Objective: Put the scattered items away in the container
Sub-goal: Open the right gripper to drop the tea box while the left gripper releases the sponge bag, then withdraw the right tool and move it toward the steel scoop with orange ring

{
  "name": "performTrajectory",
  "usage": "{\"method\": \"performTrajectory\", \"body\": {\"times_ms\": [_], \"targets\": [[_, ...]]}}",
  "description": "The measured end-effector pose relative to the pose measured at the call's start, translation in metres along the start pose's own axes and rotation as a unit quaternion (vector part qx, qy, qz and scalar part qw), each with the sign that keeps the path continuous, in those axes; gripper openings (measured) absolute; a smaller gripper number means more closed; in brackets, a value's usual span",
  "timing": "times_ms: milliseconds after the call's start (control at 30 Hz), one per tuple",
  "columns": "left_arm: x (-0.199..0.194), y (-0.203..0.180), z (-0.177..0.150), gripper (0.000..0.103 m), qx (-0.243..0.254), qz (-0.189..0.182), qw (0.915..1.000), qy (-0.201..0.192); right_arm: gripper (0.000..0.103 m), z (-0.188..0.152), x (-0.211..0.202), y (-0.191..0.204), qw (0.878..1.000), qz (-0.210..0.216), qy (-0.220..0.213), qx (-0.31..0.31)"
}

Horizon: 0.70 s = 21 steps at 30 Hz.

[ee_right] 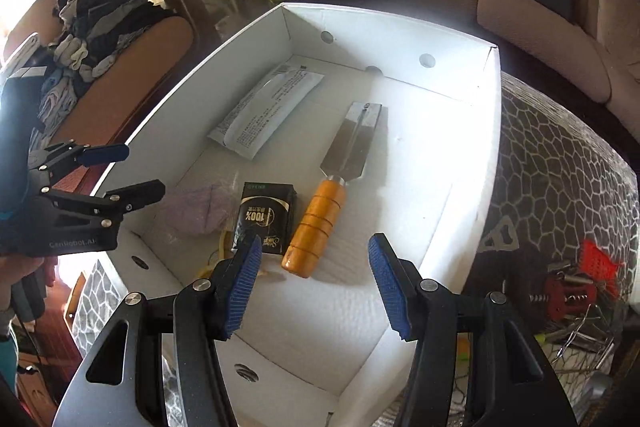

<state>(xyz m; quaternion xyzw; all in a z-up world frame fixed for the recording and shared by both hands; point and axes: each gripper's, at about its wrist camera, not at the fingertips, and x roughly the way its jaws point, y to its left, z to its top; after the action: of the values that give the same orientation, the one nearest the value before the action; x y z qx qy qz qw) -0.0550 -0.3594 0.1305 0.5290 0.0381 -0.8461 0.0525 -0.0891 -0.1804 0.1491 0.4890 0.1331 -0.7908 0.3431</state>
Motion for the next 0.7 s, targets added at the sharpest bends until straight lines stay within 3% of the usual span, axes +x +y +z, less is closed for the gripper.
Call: {"method": "performTrajectory", "body": {"times_ms": [133,267,400,567,700], "targets": [[-0.032,-0.006,-0.005,0.082,-0.004,-0.019,0.9995,-0.023,0.058,-0.024,-0.037,-0.016,1.0,0.01,-0.023,0.009],[-0.064,-0.034,-0.016,0.091,0.02,-0.042,0.9978,-0.047,0.066,-0.058,-0.077,-0.045,0.999,0.01,-0.033,0.021],[-0.09,-0.086,-0.032,0.101,0.059,-0.089,0.9924,-0.062,0.067,-0.1,-0.113,-0.087,0.999,-0.01,-0.026,0.033],[-0.11,-0.161,-0.058,0.102,0.09,-0.137,0.983,-0.083,0.067,-0.157,-0.139,-0.138,0.997,-0.042,-0.012,0.063],[-0.105,-0.208,-0.078,0.103,0.075,-0.172,0.9787,-0.083,0.067,-0.196,-0.134,-0.152,0.996,-0.04,-0.008,0.082]]}}
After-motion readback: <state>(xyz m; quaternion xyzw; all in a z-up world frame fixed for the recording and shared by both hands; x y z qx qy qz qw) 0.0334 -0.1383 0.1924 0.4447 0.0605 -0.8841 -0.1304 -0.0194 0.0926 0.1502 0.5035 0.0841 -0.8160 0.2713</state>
